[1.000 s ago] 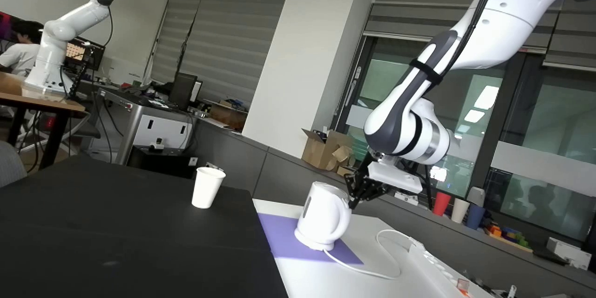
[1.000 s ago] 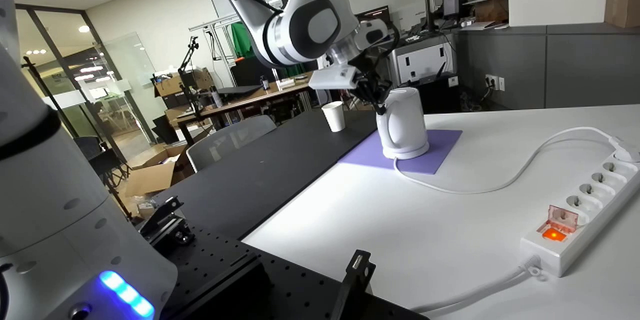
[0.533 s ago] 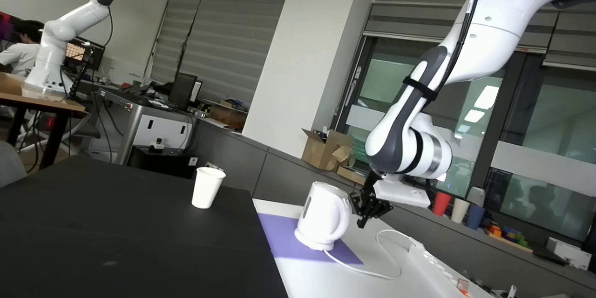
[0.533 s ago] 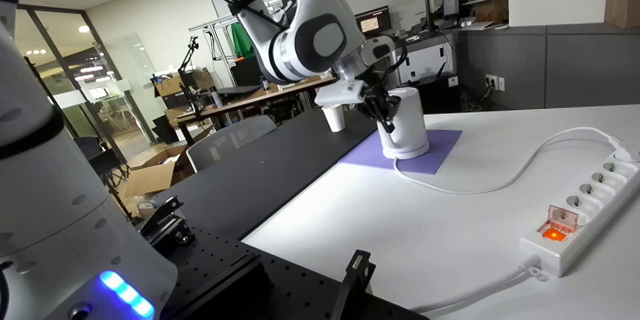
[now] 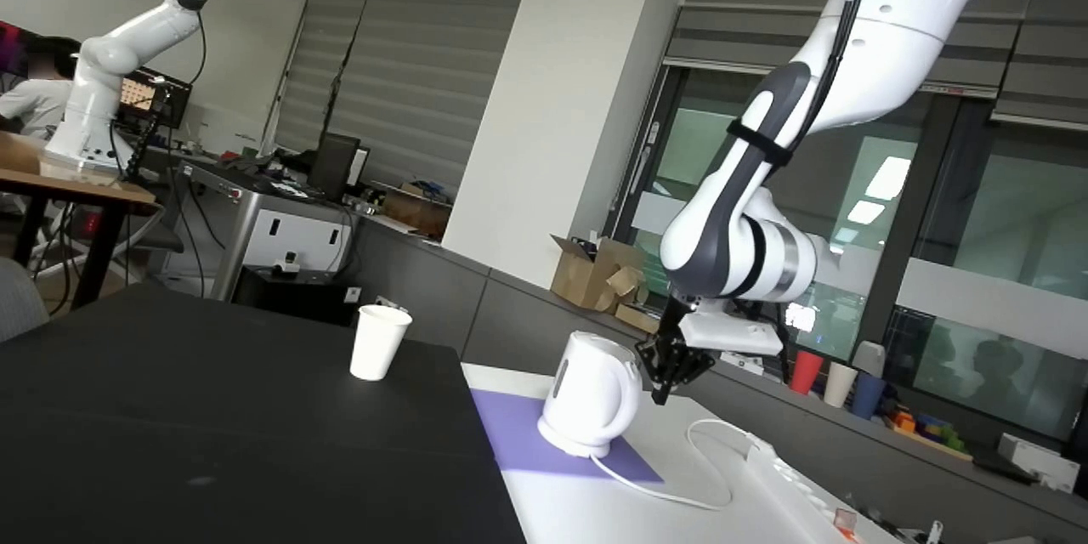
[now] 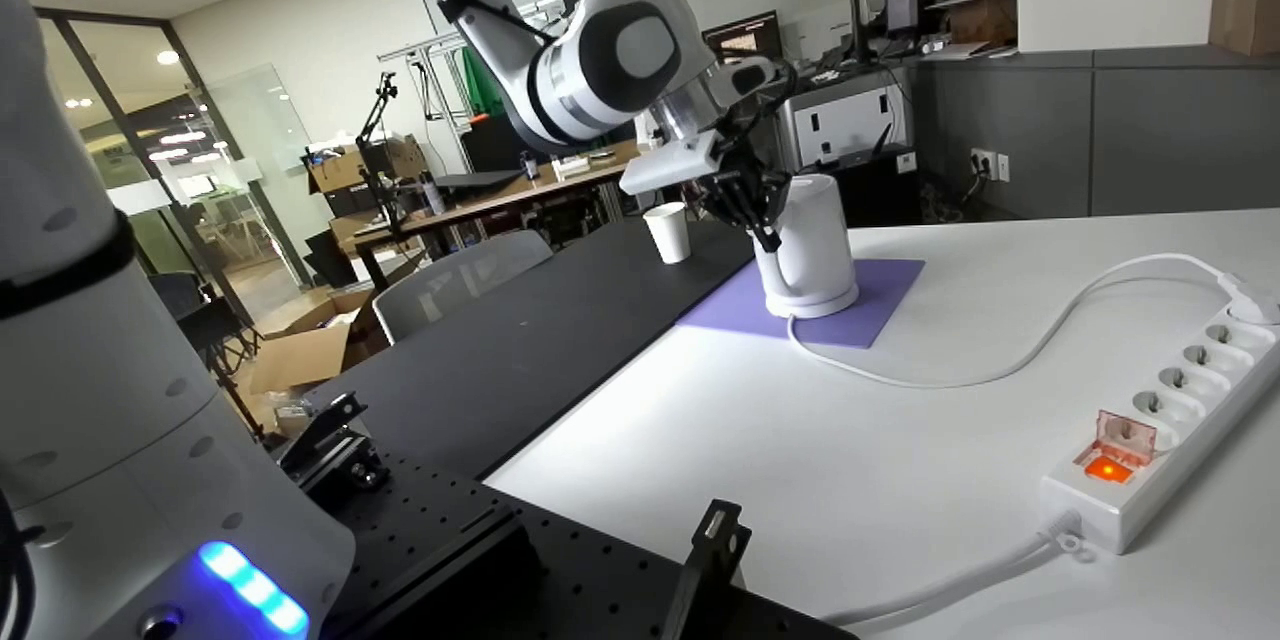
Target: Turn off the electric kettle
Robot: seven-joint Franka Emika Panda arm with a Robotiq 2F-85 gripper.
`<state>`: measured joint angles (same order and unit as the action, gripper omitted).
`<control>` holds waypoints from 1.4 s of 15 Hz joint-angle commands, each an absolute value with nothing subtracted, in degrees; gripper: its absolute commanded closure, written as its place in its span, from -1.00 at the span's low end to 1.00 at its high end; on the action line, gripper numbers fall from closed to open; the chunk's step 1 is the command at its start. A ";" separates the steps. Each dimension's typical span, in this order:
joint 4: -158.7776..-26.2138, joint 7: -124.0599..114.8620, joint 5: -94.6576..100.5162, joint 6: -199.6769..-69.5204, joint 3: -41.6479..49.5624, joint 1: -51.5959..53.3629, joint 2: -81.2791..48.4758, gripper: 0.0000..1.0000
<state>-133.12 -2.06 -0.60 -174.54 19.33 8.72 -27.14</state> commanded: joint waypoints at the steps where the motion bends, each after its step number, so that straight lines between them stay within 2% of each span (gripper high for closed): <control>1: -132.72 -3.89 6.88 -159.30 23.50 12.18 -18.77 1.00; 2: -132.20 -3.46 8.55 -154.51 21.80 10.66 -16.45 0.48; 3: -131.07 -3.70 10.63 -149.71 20.83 9.74 -14.71 0.47; 7: -127.60 -1.97 12.48 -135.06 14.56 4.84 -9.10 -0.07; 13: -127.17 0.05 10.58 -131.34 8.36 0.06 -4.15 -0.87; 14: -127.36 -0.58 11.35 -132.62 7.87 -0.28 -5.69 -0.52; 17: -127.36 -0.41 11.27 -132.56 7.26 -0.85 -4.84 -0.87; 21: -127.37 -0.34 11.27 -132.55 7.20 -0.94 -4.85 -0.87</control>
